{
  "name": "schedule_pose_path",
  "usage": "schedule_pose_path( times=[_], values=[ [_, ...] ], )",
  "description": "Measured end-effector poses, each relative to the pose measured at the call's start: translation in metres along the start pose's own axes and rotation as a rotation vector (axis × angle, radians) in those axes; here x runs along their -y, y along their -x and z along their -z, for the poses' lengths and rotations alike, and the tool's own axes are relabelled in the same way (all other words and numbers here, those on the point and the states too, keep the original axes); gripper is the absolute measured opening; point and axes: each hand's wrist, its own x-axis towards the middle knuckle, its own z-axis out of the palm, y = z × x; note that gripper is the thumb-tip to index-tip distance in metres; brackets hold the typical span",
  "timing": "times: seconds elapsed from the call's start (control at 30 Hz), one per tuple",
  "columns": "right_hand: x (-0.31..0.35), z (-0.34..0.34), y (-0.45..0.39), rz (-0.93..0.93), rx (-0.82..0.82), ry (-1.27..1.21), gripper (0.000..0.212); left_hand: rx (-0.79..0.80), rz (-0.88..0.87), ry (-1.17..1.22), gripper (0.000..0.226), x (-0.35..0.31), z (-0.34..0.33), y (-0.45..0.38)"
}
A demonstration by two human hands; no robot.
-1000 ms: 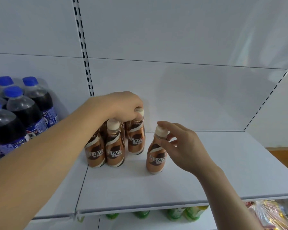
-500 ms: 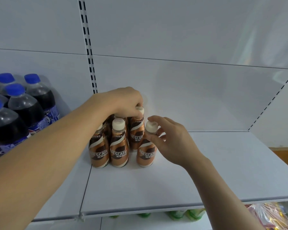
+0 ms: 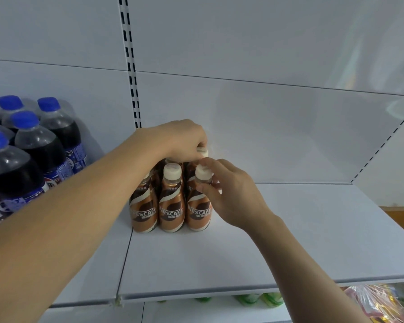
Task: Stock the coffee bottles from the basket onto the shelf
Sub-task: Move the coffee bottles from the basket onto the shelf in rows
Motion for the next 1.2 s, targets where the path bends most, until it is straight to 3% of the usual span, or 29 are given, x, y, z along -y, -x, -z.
schedule_pose_path(
  times=[0.13, 0.27, 0.33, 0.43, 0.57, 0.77, 0.97, 1.13, 1.2],
  values=[
    [0.000, -0.006, 0.009, 0.003, -0.044, -0.009, 0.050, 0.001, 0.003, 0.016, 0.033, 0.000, 0.001, 0.002],
    [-0.001, -0.006, 0.015, -0.011, -0.047, -0.001, 0.061, 0.012, 0.007, 0.046, 0.015, 0.003, 0.000, 0.008],
    [-0.004, -0.005, 0.021, -0.065, 0.006, -0.001, 0.082, -0.013, 0.035, 0.082, 0.042, 0.005, 0.002, 0.014],
    [-0.019, -0.004, 0.036, -0.175, 0.112, 0.022, 0.102, -0.116, 0.050, 0.118, 0.060, 0.003, 0.003, 0.024],
    [-0.042, -0.012, 0.052, -0.254, 0.444, 0.116, 0.112, -0.060, 0.033, 0.109, 0.089, -0.012, -0.002, 0.038],
    [-0.041, -0.033, 0.051, -0.170, 0.436, -0.019, 0.115, 0.095, 0.035, 0.019, 0.114, -0.026, -0.017, 0.051],
    [-0.042, -0.039, 0.051, -0.206, 0.419, -0.049, 0.113, 0.093, 0.034, -0.008, 0.089, -0.021, -0.030, 0.045],
    [-0.041, -0.039, 0.050, -0.213, 0.413, -0.022, 0.116, 0.108, 0.026, 0.004, 0.087, -0.020, -0.027, 0.046],
    [-0.044, -0.035, 0.047, -0.239, 0.447, -0.009, 0.127, 0.095, 0.030, 0.029, 0.089, -0.022, -0.024, 0.047]
  ],
)
